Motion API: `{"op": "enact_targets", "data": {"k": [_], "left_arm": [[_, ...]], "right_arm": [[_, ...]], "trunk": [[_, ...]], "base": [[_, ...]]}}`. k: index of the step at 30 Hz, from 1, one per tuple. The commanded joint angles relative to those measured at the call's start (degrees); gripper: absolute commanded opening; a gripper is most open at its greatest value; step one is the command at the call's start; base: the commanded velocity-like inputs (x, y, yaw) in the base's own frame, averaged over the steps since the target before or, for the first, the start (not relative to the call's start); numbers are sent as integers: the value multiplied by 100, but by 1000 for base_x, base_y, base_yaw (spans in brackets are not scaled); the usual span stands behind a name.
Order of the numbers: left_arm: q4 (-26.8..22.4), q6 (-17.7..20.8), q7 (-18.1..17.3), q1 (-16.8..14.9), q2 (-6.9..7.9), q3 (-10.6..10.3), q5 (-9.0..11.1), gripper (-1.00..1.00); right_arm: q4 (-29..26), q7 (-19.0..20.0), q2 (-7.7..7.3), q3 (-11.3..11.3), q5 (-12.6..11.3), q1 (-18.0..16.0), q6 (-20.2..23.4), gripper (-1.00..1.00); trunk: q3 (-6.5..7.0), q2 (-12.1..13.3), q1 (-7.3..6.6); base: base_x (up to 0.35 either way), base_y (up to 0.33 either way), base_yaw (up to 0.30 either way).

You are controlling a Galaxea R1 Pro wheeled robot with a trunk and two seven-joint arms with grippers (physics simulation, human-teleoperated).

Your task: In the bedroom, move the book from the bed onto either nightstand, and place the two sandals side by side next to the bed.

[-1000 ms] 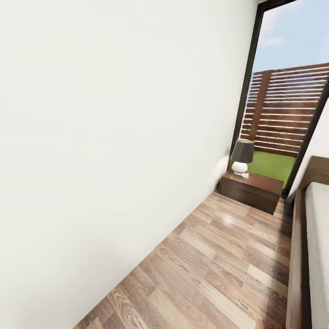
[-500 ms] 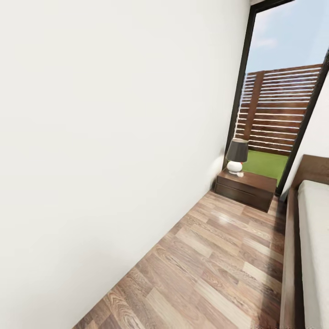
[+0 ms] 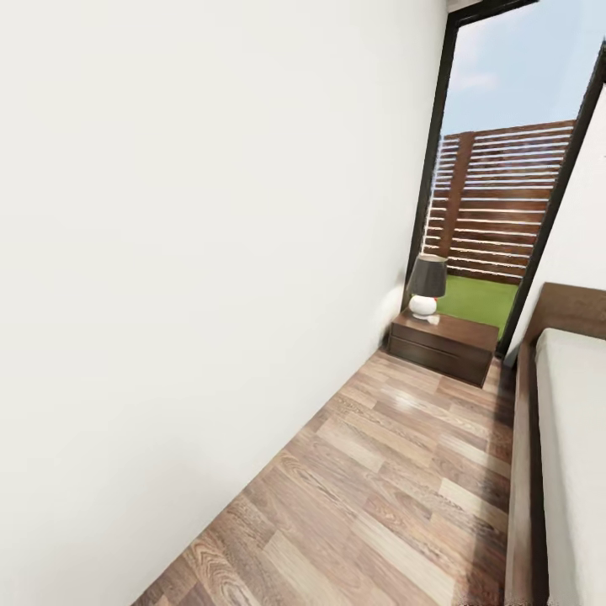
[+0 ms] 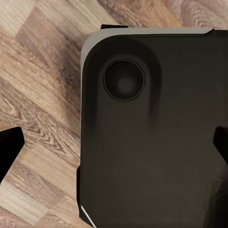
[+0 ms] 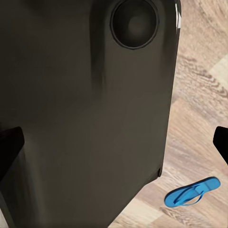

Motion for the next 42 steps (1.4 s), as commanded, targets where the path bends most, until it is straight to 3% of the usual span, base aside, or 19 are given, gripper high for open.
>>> {"op": "enact_targets", "data": {"k": [1, 42], "left_arm": [[-1, -16, -2, 1, 0, -3, 33, 100], [-1, -16, -2, 1, 0, -1, 33, 100]], "right_arm": [[0, -5, 1, 5, 2, -1, 2, 100], [9, -5, 1, 5, 2, -1, 2, 100]], "trunk": [[-3, -2, 0], [-3, -2, 0]], "base": [[0, 0, -86], [0, 0, -86]]}}
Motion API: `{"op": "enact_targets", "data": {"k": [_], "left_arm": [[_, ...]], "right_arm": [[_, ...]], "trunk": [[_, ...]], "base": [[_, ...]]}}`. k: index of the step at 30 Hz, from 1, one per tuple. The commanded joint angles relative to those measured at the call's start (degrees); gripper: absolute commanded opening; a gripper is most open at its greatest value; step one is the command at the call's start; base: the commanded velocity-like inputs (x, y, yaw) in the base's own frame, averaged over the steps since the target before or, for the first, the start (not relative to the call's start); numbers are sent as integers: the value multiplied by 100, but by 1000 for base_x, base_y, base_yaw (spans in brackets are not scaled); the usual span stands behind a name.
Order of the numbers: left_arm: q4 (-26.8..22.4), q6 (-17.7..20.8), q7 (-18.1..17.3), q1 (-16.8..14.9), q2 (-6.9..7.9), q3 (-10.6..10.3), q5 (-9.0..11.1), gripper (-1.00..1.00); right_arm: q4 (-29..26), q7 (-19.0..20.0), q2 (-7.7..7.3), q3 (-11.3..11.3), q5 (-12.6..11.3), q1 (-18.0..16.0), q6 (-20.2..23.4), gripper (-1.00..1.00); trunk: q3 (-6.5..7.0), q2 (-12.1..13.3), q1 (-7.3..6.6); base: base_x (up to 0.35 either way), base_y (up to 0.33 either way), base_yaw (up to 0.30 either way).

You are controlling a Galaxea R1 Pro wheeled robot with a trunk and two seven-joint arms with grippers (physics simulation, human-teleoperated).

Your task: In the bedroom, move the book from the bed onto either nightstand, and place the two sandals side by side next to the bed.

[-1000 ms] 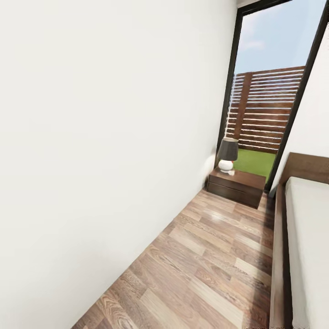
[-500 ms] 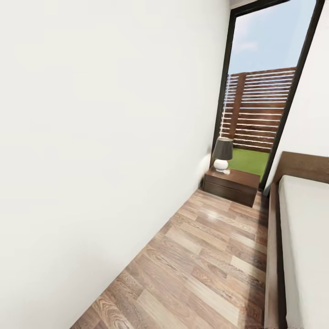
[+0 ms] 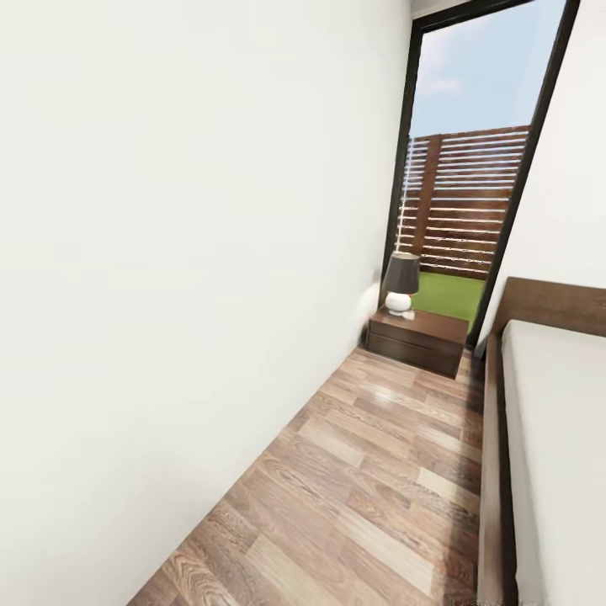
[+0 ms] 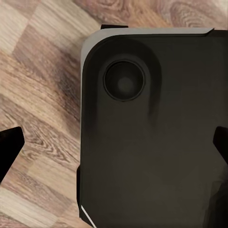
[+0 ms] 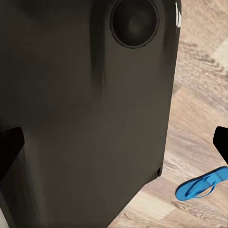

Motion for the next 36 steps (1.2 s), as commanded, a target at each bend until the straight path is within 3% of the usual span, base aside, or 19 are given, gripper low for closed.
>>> {"op": "enact_targets", "data": {"k": [1, 36], "left_arm": [[-1, -16, -2, 1, 0, -3, 33, 100], [-1, -16, -3, 1, 0, -3, 33, 100]], "right_arm": [[0, -5, 1, 5, 3, -1, 2, 100], [-8, -3, 30, 13, 6, -1, 2, 100]], "trunk": [[-3, -2, 0], [-3, -2, 0]], "base": [[0, 0, -86], [0, 0, -86]]}}
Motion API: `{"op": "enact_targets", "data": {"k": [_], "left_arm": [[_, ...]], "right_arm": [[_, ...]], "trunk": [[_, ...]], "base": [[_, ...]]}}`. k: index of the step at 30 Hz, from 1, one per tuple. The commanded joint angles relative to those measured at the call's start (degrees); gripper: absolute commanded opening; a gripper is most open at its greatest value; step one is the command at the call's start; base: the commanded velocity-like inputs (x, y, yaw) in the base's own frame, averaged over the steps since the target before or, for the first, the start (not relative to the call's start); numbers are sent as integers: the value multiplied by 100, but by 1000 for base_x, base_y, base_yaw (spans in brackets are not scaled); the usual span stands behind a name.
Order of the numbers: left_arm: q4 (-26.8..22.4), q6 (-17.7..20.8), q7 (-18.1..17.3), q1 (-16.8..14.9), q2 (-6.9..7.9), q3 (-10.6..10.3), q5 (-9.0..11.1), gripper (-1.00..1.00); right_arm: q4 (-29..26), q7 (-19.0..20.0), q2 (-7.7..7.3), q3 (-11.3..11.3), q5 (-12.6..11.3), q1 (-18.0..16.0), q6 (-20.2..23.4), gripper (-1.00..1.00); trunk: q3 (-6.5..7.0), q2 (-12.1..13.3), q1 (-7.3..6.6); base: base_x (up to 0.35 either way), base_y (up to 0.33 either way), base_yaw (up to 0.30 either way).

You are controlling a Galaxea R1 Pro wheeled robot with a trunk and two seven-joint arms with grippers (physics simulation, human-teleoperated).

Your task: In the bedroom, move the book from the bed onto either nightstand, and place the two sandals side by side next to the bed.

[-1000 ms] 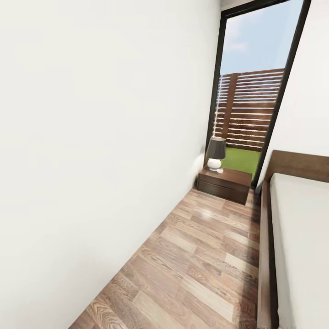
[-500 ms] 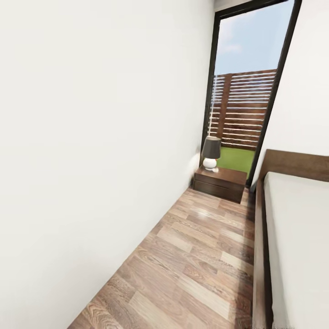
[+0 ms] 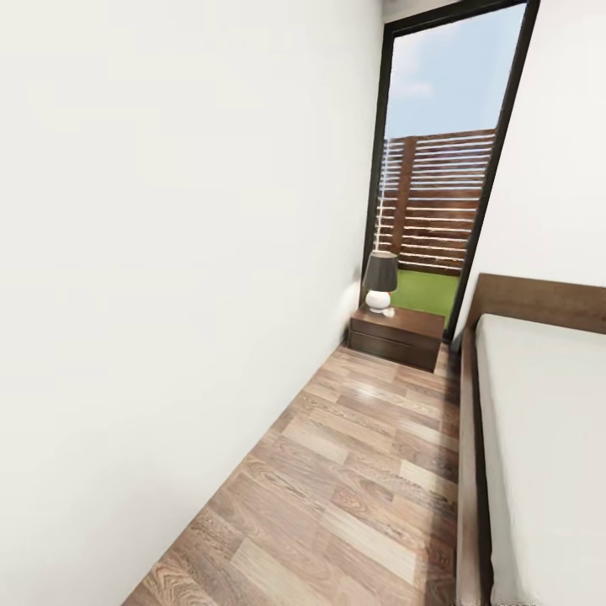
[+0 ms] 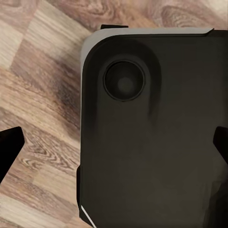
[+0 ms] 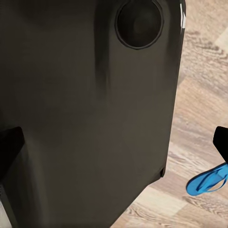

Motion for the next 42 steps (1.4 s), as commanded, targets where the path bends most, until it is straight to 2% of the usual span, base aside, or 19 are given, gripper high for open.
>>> {"op": "enact_targets", "data": {"k": [1, 42], "left_arm": [[-1, -16, -2, 1, 0, -1, 33, 100], [-1, -16, -1, 1, 0, -5, 33, 100]], "right_arm": [[0, -5, 2, 5, 4, -1, 2, 100], [1, 0, 13, 0, 8, -1, 2, 100]], "trunk": [[-3, -2, 0], [-3, -2, 0]], "base": [[0, 0, -85], [0, 0, -86]]}}
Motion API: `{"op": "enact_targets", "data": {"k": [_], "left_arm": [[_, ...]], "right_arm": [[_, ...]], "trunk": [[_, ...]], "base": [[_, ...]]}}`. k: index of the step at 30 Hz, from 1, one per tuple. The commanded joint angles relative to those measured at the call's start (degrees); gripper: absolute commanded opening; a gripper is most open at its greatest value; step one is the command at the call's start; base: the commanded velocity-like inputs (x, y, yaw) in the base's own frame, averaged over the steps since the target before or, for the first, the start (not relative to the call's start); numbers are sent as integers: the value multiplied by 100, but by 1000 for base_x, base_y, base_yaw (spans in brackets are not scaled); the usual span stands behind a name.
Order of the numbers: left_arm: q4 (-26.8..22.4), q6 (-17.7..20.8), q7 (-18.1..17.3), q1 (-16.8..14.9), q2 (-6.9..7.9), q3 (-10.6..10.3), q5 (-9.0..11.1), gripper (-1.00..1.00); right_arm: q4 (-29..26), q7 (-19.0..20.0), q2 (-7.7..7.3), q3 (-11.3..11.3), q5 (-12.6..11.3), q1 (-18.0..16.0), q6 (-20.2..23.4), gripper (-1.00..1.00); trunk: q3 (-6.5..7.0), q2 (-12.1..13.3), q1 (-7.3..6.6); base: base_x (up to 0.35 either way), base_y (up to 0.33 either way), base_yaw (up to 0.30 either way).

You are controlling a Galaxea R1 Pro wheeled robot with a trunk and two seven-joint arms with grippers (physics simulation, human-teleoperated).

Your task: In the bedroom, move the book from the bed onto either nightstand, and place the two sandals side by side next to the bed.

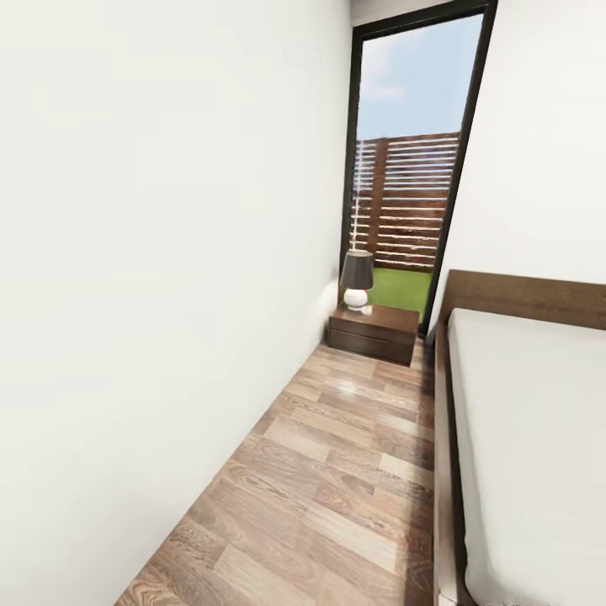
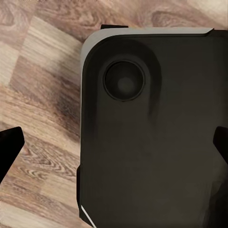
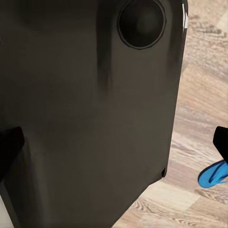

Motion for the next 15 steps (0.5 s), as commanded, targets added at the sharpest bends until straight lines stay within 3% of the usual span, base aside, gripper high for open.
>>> {"op": "enact_targets", "data": {"k": [1, 15], "left_arm": [[-1, -16, -2, 1, 0, -3, 33, 100], [-1, -16, -1, 1, 0, -2, 33, 100]], "right_arm": [[0, -4, 1, 5, 3, -1, 2, 100], [2, -6, -3, 2, 3, -1, 2, 100]], "trunk": [[-3, -2, 0], [-3, -2, 0]], "base": [[0, 0, -86], [0, 0, -86]]}}
